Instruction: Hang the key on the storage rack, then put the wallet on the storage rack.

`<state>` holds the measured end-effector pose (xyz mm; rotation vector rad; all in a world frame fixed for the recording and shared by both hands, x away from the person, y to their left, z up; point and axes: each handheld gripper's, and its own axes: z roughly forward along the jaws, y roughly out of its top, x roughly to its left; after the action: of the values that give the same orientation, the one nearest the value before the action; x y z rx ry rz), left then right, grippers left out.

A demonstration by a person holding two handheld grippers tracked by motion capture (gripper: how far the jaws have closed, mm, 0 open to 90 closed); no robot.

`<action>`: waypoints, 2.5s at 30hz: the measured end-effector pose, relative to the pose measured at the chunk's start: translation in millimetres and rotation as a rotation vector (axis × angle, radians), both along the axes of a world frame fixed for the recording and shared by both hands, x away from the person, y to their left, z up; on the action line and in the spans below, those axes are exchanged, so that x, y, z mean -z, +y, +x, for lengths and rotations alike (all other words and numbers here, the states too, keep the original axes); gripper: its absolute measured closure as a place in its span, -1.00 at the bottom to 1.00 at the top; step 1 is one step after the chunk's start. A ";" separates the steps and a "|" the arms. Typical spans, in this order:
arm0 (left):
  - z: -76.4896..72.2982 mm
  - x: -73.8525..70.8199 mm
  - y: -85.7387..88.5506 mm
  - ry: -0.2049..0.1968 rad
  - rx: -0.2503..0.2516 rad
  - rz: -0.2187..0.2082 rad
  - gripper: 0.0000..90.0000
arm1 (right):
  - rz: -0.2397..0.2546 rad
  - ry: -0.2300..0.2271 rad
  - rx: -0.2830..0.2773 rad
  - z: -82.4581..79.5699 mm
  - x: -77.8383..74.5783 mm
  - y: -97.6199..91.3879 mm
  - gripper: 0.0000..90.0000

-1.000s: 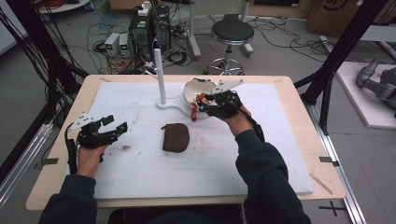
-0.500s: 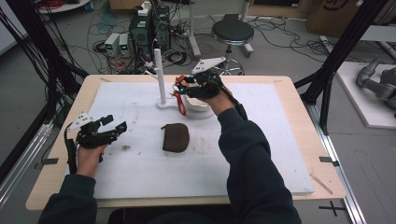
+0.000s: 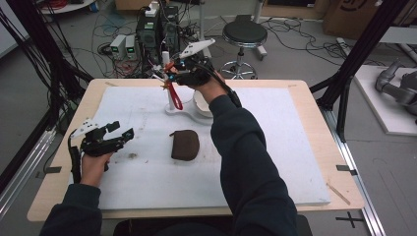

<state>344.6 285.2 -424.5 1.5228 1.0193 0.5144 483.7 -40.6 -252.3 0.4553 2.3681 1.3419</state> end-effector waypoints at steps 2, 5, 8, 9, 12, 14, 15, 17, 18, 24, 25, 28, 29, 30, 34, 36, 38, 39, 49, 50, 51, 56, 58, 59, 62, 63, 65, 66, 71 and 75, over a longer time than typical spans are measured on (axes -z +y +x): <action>-0.3 -0.1 -0.1 0.002 0.002 0.003 -0.49 | -0.002 -0.001 0.009 4.0 -1.6 5.8 0.31; -0.5 -0.2 -0.7 0.000 0.004 0.001 -0.49 | -0.016 0.005 0.076 11.5 -1.0 12.0 0.31; -0.8 -0.4 0.7 -0.001 0.005 0.003 -0.49 | -0.026 0.027 0.126 16.7 2.2 10.6 0.31; -0.9 -0.4 1.2 -0.001 0.004 0.003 -0.49 | -0.026 0.027 0.126 16.7 2.2 10.6 0.31; -1.0 -0.5 2.5 -0.003 0.000 -0.002 -0.49 | -0.038 0.045 0.149 20.9 7.5 7.0 0.31; -1.2 -0.5 2.8 -0.002 -0.002 -0.004 -0.49 | -0.067 0.069 0.158 21.6 17.1 3.8 0.31; -1.2 -0.5 2.8 -0.003 -0.002 -0.004 -0.49 | -0.067 0.069 0.158 21.6 17.1 3.8 0.31; -1.3 -0.6 2.5 -0.003 -0.001 -0.003 -0.49 | -0.074 0.093 0.162 21.9 25.5 0.5 0.31; -1.4 -0.6 2.2 -0.002 -0.001 -0.001 -0.49 | -0.074 0.102 0.160 22.0 29.7 -1.6 0.30; -1.1 -0.4 1.8 -0.004 -0.001 0.000 -0.49 | -0.094 0.116 0.128 18.4 48.8 -12.0 0.16; -1.1 -0.3 1.7 -0.003 -0.001 0.001 -0.49 | -0.078 0.144 0.127 17.2 52.6 -16.9 0.06; -1.1 -0.3 1.7 -0.001 0.002 0.005 -0.49 | -0.063 0.140 0.129 13.9 54.4 -24.4 0.05; -1.2 -0.4 1.4 -0.002 0.001 -0.001 -0.49 | -0.060 0.142 0.131 12.3 54.6 -28.6 0.05; -1.3 -0.4 1.4 -0.002 0.003 0.000 -0.49 | -0.048 0.144 0.142 8.0 54.2 -37.9 0.04; -1.4 -0.7 1.2 -0.003 0.003 0.006 -0.49 | -0.023 0.116 0.153 -6.2 54.8 -61.7 0.00; -1.9 -1.1 0.6 -0.004 -0.001 0.005 -0.49 | -0.022 0.113 0.160 -11.4 56.4 -69.3 -0.04; -2.4 -1.6 0.2 -0.012 0.003 0.007 -0.49 | 0.002 0.103 0.177 -22.1 63.5 -87.5 -0.15; -2.6 -1.8 -0.6 -0.015 0.004 0.007 -0.49 | -0.022 0.123 0.193 -26.0 66.7 -95.6 -0.23; -4.0 -3.5 -0.6 -0.029 0.010 -0.007 -0.52 | 0.067 0.151 0.339 -72.0 106.7 -185.1 -0.52; -4.0 -3.7 -0.9 -0.028 0.011 -0.010 -0.52 | 0.066 0.165 0.362 -78.9 116.3 -197.5 -0.53; -4.1 -3.8 -1.3 -0.030 0.013 -0.009 -0.52 | 0.066 0.165 0.362 -78.9 116.3 -197.5 -0.53; -5.3 -5.0 -5.9 -0.034 0.016 -0.006 -0.52 | 0.102 0.156 0.404 -93.4 132.5 -220.2 -0.53; -5.7 -5.6 -7.9 -0.036 0.024 -0.001 -0.52 | 0.081 0.157 0.415 -95.2 134.9 -222.5 -0.53; -6.2 -6.0 -9.4 -0.035 0.031 0.004 -0.52 | 0.081 0.153 0.417 -95.2 135.1 -223.1 -0.53; -6.3 -6.6 -11.9 -0.038 0.035 0.005 -0.52 | 0.090 0.149 0.427 -95.3 134.7 -225.1 -0.53; -5.8 -6.8 -12.3 -0.037 0.038 0.008 -0.52 | 0.094 0.150 0.427 -95.3 134.8 -225.5 -0.53; -4.9 -6.3 -13.9 -0.033 0.047 0.004 -0.52 | 0.101 0.153 0.432 -96.1 135.2 -226.3 -0.53; -4.7 -5.9 -15.2 -0.027 0.056 0.008 -0.52 | 0.099 0.162 0.433 -95.8 136.7 -227.3 -0.53; -4.6 -6.4 -17.8 -0.028 0.068 0.000 -0.52 | 0.088 0.175 0.434 -94.7 140.8 -225.9 -0.53; -1.9 -7.3 -25.1 -0.020 0.090 -0.008 -0.52 | 0.092 0.180 0.432 -95.4 140.3 -226.2 -0.53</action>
<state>342.7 260.1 -417.2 1.5458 0.9316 0.4605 388.3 -266.8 -392.6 1.0852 2.1735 1.2475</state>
